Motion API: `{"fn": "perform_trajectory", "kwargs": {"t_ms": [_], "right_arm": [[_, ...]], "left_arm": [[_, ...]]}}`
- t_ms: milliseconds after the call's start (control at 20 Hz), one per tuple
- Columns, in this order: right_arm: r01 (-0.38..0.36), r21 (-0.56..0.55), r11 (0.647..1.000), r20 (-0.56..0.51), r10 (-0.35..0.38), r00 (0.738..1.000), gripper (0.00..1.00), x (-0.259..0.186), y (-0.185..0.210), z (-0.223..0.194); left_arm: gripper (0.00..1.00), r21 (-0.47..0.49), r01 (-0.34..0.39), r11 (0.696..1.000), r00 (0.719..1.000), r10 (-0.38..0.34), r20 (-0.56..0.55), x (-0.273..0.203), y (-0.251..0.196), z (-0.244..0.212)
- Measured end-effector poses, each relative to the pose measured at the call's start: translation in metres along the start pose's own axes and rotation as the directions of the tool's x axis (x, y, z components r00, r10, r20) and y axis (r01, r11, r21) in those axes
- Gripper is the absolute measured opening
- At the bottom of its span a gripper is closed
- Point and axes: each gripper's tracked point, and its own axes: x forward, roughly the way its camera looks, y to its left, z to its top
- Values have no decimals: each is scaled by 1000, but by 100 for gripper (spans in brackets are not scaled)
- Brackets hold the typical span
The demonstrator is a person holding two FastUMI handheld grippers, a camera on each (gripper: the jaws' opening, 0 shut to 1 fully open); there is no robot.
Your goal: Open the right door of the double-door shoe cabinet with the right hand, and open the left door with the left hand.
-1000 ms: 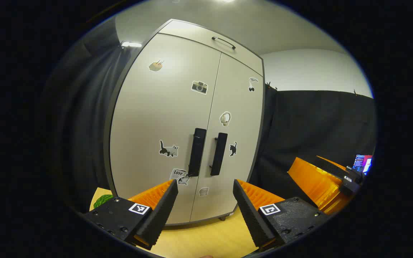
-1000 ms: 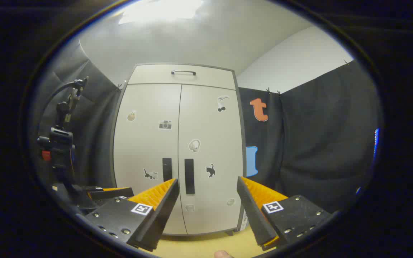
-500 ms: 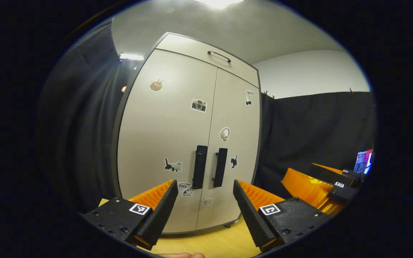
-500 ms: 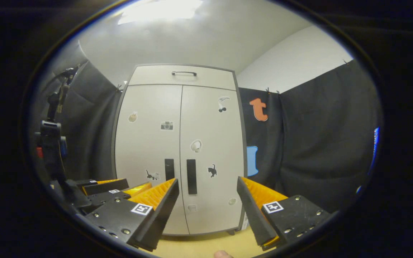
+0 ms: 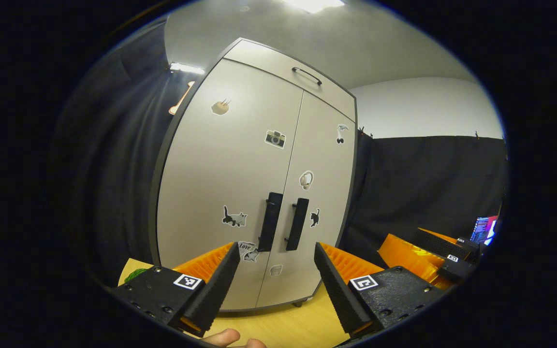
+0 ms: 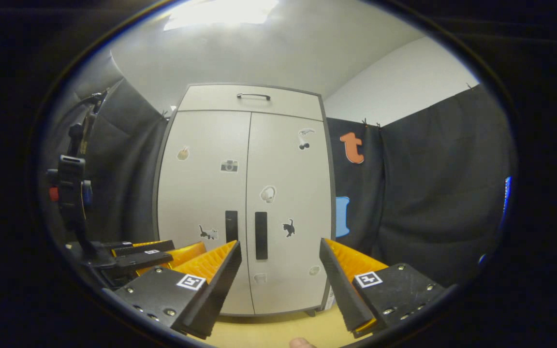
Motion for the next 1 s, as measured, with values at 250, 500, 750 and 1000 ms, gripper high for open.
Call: {"fn": "perform_trajectory", "kwargs": {"t_ms": [250, 500, 750, 1000], "right_arm": [[-10, 20, 1000, 13, 10, 1000, 96, 2, 5, 1], [-8, 23, 1000, 20, 7, 1000, 96, 2, 4, 2], [-5, 1, 1000, 26, 5, 1000, 96, 3, 5, 2], [-19, 40, 999, 30, 18, 999, 94, 5, 6, 7]], "left_arm": [[96, -48, 44, 998, 999, -45, -12, -3, -11, -3], [96, -120, 68, 990, 997, -65, 30, -1, -11, 6], [96, -88, 71, 994, 997, -69, 23, 2, -13, 2], [96, -27, 63, 998, 997, -62, 47, 2, -14, 7]]}}
